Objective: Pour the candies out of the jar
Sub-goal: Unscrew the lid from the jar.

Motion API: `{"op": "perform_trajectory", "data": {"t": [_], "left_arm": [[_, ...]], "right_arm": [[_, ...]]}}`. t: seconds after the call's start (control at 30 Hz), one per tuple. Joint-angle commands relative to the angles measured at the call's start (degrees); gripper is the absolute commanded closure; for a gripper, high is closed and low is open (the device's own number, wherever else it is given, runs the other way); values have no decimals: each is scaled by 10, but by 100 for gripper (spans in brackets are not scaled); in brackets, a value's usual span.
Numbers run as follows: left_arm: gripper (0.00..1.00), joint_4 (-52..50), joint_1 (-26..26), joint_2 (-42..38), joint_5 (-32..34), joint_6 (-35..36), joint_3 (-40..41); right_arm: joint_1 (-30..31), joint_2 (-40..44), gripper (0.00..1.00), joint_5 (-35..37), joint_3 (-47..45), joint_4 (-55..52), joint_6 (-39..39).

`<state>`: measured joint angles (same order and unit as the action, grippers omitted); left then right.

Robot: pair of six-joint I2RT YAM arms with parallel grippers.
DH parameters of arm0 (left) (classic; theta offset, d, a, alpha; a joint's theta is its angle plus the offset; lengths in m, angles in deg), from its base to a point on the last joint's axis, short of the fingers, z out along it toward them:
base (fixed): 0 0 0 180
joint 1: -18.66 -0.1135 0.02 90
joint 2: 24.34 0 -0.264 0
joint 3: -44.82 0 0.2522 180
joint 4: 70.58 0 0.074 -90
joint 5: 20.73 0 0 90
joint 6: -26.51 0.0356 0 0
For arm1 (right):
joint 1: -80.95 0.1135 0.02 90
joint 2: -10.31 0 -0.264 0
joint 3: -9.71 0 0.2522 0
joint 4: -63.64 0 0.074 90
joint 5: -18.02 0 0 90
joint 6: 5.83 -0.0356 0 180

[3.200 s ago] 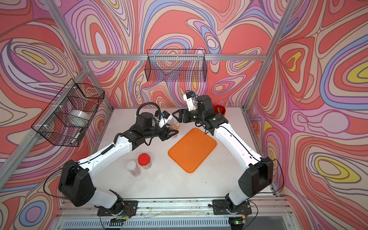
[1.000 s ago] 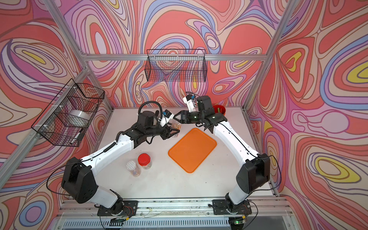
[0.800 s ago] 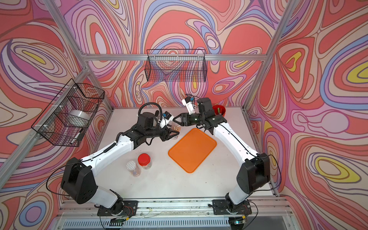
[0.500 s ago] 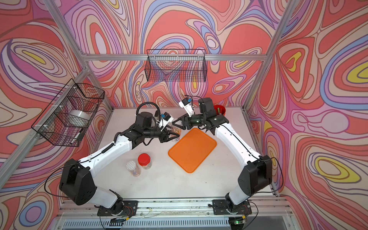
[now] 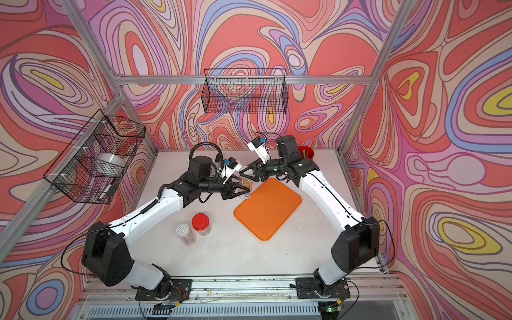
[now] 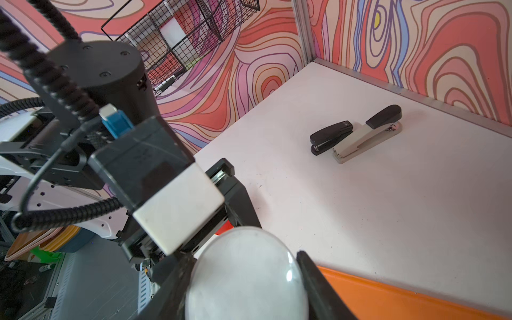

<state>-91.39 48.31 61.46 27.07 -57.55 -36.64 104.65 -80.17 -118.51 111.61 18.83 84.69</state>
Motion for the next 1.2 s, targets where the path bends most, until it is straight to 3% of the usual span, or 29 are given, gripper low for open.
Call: {"op": "perform_trajectory", "data": {"t": [0.0,0.13,0.33,0.43,0.5,0.87,1.17], "left_arm": [[100,20,3,-13,8,5,-8],[100,16,4,-6,11,0,-18],[100,10,4,2,12,-2,-29],[100,5,3,7,15,-1,-34],[100,0,4,10,15,-2,-38],[100,-18,6,26,33,-5,-60],[100,-32,12,32,45,2,-63]], "right_arm": [[3,13,65,35,-2,17,-21],[3,15,37,31,-15,44,-58],[3,30,26,79,-25,64,-85],[5,31,12,89,-28,64,-91],[8,32,9,102,-33,64,-91],[38,32,16,184,-33,79,-108],[56,17,39,235,-17,74,-126]]}}
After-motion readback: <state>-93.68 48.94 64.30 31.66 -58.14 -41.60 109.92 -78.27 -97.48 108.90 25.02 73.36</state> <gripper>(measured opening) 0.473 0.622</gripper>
